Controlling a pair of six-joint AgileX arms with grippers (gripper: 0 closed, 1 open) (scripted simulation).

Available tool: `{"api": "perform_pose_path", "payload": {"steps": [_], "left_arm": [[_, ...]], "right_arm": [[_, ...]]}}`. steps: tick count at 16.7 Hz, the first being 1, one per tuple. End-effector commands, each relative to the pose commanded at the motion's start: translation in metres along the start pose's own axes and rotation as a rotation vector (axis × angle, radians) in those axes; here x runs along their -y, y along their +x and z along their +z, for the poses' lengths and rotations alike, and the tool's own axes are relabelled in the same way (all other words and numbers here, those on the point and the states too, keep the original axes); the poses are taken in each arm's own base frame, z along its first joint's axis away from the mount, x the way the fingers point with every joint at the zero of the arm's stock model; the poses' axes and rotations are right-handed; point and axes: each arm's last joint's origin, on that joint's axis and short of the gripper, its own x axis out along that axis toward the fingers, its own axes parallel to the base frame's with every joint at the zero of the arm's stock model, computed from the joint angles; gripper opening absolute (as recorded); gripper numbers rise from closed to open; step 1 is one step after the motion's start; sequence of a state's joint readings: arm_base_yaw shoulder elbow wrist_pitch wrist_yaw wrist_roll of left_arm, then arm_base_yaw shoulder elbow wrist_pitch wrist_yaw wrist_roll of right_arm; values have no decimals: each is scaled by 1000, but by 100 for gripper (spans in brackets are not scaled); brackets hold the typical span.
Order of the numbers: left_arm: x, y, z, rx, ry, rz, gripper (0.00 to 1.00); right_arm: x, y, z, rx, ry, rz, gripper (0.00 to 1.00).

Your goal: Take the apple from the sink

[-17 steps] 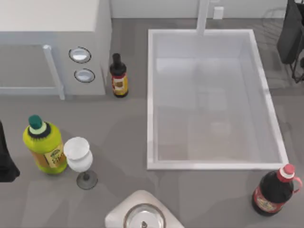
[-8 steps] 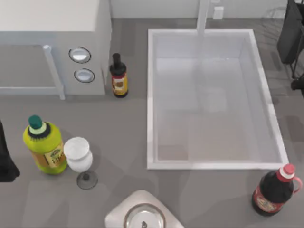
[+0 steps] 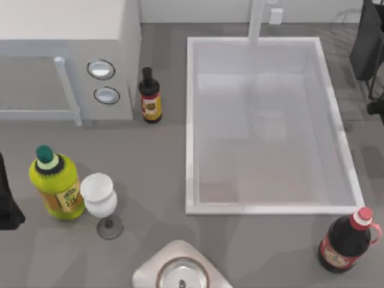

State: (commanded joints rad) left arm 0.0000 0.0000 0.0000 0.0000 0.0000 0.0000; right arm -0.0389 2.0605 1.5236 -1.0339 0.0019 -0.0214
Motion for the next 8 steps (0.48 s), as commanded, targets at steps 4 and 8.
{"api": "perform_pose_path", "payload": {"steps": [4, 8], "left_arm": [[0, 0, 0, 0, 0, 0, 100], [0, 0, 0, 0, 0, 0, 100]], "right_arm": [[0, 0, 0, 0, 0, 0, 90], [0, 0, 0, 0, 0, 0, 100]]}}
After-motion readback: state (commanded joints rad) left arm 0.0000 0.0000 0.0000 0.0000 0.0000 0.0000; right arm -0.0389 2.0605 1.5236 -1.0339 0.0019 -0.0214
